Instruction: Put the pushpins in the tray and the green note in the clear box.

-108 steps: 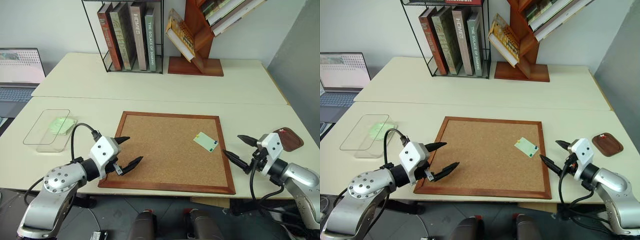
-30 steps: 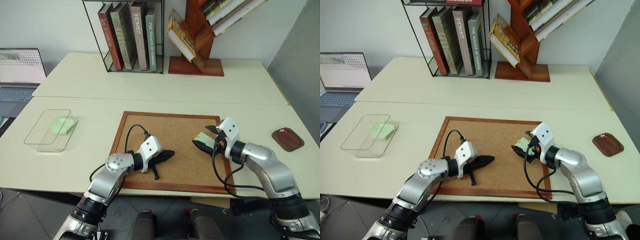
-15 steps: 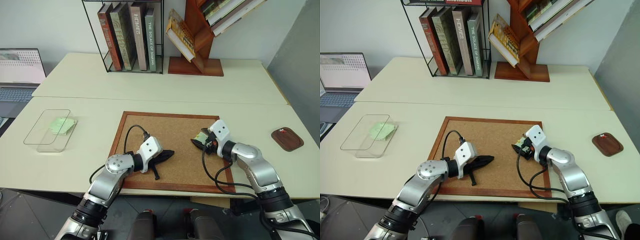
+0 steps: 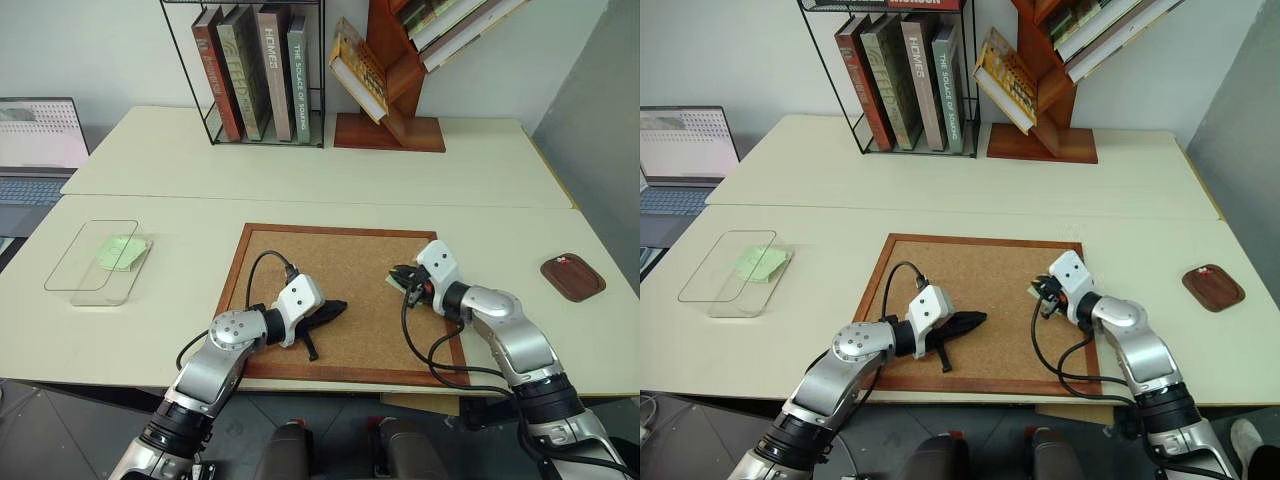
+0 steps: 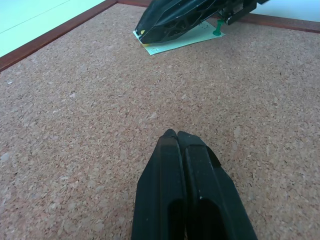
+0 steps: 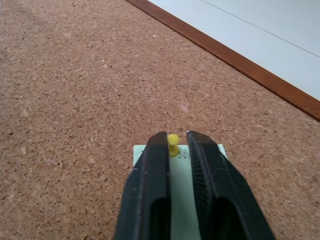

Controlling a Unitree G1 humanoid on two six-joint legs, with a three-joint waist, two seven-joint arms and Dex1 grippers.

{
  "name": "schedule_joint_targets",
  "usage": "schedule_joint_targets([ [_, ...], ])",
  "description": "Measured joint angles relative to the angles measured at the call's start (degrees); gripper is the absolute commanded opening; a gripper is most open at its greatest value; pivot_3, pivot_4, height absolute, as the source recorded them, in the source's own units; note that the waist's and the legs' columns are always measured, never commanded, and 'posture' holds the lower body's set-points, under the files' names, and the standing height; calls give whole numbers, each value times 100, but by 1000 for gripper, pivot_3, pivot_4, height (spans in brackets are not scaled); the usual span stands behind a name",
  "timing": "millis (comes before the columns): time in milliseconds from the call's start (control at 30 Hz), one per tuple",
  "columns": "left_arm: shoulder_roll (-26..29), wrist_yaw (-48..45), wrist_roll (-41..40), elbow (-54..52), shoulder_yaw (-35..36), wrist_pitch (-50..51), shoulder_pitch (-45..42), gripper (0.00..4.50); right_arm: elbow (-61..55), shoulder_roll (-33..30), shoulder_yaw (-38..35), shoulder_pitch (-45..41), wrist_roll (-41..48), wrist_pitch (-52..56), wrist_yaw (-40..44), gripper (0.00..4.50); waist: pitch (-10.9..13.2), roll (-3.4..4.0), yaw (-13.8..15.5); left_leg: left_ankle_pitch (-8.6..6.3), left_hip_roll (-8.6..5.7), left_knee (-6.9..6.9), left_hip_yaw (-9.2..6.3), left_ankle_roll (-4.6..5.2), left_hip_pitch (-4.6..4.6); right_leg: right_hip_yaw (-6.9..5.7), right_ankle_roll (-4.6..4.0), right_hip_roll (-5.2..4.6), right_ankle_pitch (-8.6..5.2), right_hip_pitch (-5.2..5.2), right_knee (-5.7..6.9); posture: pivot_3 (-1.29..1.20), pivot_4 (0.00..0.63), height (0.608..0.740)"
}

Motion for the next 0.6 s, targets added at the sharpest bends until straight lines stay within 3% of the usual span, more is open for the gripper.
schedule_joint_targets([
  [600, 64, 2, 3, -3, 7, -121, 44, 0, -721, 50, 13, 39, -19, 29, 49, 32, 0, 1, -5, 0, 1, -4, -1, 0, -3, -1, 0, 0, -1, -5, -1, 0, 150, 740],
])
